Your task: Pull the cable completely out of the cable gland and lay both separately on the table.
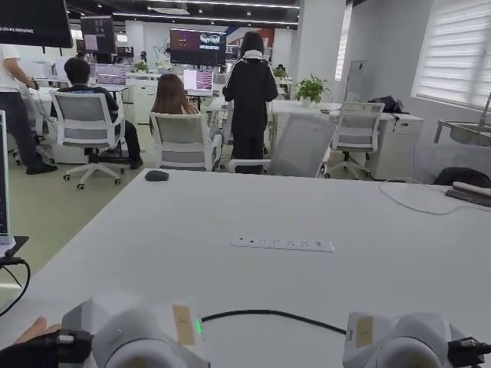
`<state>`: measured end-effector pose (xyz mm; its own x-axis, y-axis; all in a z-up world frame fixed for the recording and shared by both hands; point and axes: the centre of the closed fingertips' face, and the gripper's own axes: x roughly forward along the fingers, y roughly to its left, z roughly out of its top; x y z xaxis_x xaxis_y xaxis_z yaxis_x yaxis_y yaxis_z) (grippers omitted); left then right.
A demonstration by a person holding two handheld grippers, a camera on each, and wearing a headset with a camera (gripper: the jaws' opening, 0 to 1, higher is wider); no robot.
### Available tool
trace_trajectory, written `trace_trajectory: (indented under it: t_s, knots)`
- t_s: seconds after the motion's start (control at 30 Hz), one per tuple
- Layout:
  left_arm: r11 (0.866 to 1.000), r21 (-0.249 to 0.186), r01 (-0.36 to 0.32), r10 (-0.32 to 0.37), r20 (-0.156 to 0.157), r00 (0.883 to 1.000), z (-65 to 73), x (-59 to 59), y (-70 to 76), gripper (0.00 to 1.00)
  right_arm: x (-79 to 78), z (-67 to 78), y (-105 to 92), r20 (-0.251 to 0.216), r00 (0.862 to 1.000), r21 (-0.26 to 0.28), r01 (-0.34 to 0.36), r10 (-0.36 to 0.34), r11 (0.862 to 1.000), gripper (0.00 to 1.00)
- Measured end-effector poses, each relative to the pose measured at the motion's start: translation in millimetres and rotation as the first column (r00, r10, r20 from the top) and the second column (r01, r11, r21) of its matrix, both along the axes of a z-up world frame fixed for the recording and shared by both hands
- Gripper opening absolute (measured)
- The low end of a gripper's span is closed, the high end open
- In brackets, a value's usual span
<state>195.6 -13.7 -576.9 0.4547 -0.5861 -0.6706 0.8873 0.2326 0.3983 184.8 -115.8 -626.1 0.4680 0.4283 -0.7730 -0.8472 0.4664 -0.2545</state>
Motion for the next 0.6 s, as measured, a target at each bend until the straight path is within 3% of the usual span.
trace_trajectory:
  t_s: [0.17, 0.27, 0.3, 0.4, 0.6]
  knots:
    - [1.0, -0.002, 0.003, -0.003, 0.011, 1.0, 1.8, -0.1, -0.8, 0.16, -2.2, -3.8, 1.9, -0.02, 1.0, -0.002, 0.003, -0.003, 1.0, 0.04]
    - [1.0, -0.018, -0.003, 0.003, 0.021, 1.0, 4.5, 0.6, -2.0, 0.16, -1.2, -2.0, 14.0, -0.028, 1.0, 0.018, 0.002, -0.001, 1.0, 0.19]
    - [1.0, -0.023, 0.001, -0.001, 0.007, 1.0, 3.3, -1.5, -3.5, 0.16, 0.1, 1.9, 24.6, -0.021, 1.0, 0.031, -0.013, 0.013, 0.999, 0.22]
    - [1.0, -0.015, 0.009, -0.008, 0.019, 1.0, 1.6, -1.7, -5.1, 0.16, 5.3, 13.9, 50.9, 0.023, 0.997, 0.056, -0.077, 0.076, 0.995, 0.2]
    - [1.0, -0.015, 0.014, -0.013, 0.023, 1.0, 2.4, -2.7, -5.1, 0.16, 11.1, 20.6, 73.7, 0.059, 0.989, 0.051, -0.138, 0.135, 0.989, 0.18]
